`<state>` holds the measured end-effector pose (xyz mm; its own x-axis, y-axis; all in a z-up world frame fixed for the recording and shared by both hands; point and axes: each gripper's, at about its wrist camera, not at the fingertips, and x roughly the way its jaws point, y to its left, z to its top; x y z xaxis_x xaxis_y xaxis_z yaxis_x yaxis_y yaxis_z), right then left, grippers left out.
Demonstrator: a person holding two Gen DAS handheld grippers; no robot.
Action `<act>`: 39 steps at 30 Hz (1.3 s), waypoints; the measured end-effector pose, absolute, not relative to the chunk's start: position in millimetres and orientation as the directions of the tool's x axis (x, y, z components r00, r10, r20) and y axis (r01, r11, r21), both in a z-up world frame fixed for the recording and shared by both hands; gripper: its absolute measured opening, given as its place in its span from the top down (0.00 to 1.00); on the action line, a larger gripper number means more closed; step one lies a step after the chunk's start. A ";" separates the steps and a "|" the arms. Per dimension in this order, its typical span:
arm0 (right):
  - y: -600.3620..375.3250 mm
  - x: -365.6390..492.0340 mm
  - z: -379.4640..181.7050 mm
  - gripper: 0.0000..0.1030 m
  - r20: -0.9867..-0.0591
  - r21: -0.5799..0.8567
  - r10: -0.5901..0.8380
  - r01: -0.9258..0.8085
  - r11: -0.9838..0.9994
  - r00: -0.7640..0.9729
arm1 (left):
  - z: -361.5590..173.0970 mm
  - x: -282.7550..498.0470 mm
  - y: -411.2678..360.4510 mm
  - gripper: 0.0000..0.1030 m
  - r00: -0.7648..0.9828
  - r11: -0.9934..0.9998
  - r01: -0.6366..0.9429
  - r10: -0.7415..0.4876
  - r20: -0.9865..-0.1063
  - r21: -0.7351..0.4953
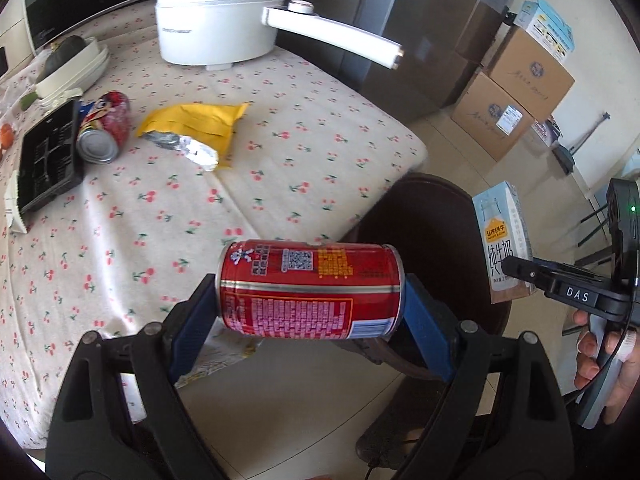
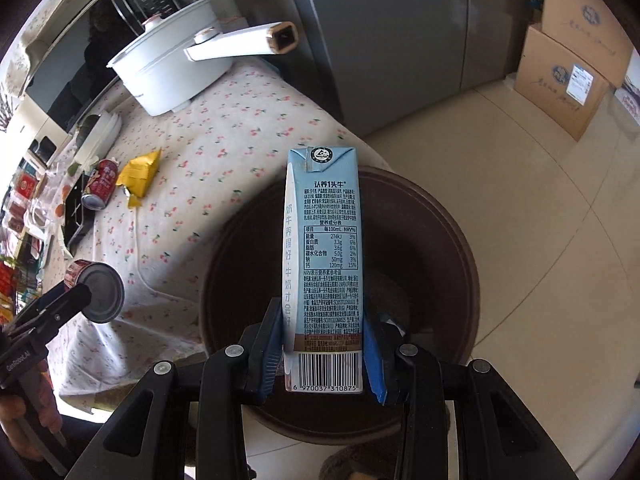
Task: Collect trash
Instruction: 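Carry the red can and milk carton over the brown bin with both tools, then open both tools to drop the can and carton into the bin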
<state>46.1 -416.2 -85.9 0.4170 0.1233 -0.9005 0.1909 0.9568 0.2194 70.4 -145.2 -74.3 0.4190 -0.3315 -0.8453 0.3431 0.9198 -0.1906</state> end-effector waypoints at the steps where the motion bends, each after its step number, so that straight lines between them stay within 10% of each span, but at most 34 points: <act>1: -422.6 42.1 -87.1 0.64 -0.900 0.221 0.120 0.204 0.954 0.418 | -76.4 68.4 -154.0 0.14 0.413 0.914 0.358 -0.341 -0.845 -0.193; 32: -445.0 33.4 -96.3 0.63 -0.921 0.184 0.075 0.256 0.949 0.383 | -86.0 43.1 -195.0 0.07 0.491 0.915 0.388 -0.309 -0.814 -0.113; 35: -442.5 36.7 -95.6 0.30 -0.931 0.160 0.049 0.282 0.946 0.362 | -85.6 41.7 -181.1 0.07 0.497 0.925 0.364 -0.290 -0.818 -0.107; 39: -431.6 42.9 -86.5 0.26 -0.924 0.189 0.076 0.273 0.943 0.376 | -82.5 37.7 -154.8 0.07 0.510 0.944 0.311 -0.265 -0.818 -0.112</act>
